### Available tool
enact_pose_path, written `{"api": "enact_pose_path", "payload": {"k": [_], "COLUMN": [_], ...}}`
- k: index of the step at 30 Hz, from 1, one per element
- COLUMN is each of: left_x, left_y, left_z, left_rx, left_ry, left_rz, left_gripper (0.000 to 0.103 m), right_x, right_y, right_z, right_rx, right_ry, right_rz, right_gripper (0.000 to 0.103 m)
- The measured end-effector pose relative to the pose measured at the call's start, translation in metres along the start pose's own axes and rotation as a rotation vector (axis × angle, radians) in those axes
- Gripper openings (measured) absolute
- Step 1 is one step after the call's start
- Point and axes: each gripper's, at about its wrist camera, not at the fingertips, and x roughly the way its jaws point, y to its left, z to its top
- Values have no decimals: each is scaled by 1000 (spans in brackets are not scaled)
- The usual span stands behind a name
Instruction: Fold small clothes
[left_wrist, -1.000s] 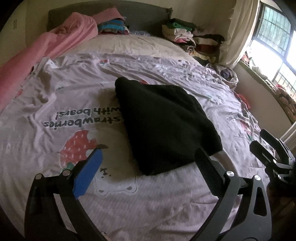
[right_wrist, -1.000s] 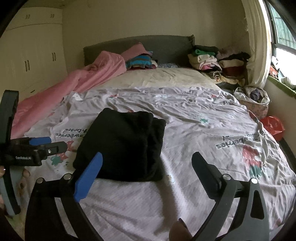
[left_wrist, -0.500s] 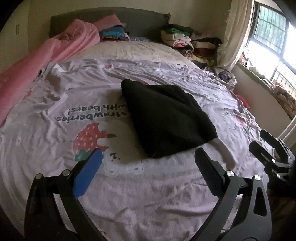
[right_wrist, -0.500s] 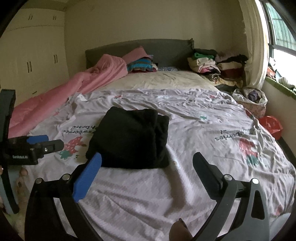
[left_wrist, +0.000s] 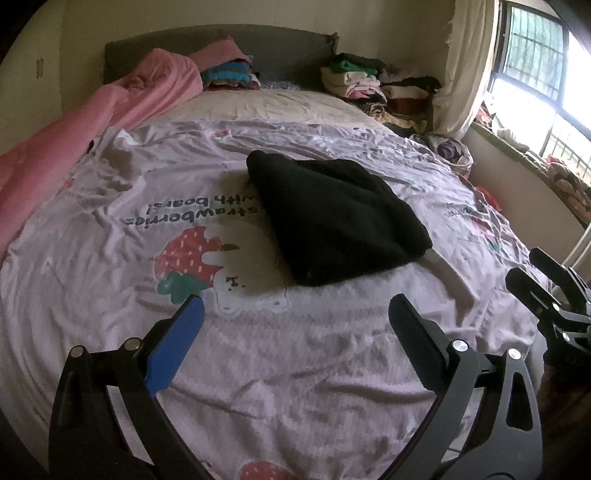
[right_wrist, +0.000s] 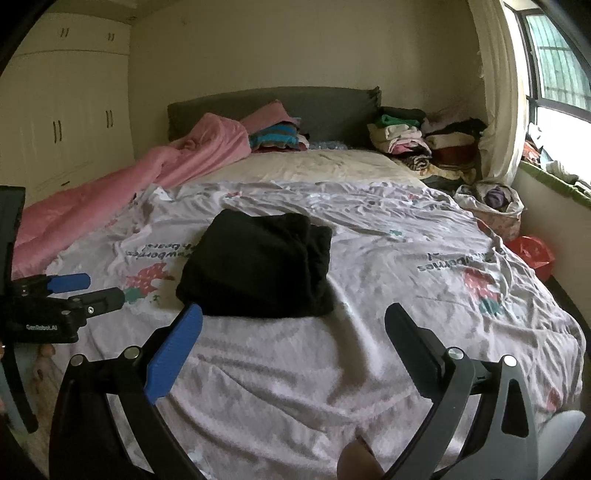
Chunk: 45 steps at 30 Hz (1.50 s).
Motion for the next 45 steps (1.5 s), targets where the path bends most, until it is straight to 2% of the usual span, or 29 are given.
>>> {"api": "enact_pose_path", "payload": {"k": [6,18,45], "left_x": [0,13,19], "left_y": [3,12,19], "left_z": [-20,-46,-49], "left_rx": [-15,-42,-53], "left_ry": [-9,10,35], "left_rz": [-6,15,67], "left_gripper": [93,93,93], "right_x": [-2,24,25], "right_y": [3,12,12], "right_z": [-22,-65,-64], "right_rx": [3,22,20], "right_ry": [-17,86,97], "right_rz": [-30,-42,-48], "right_gripper": [99,99,99]}}
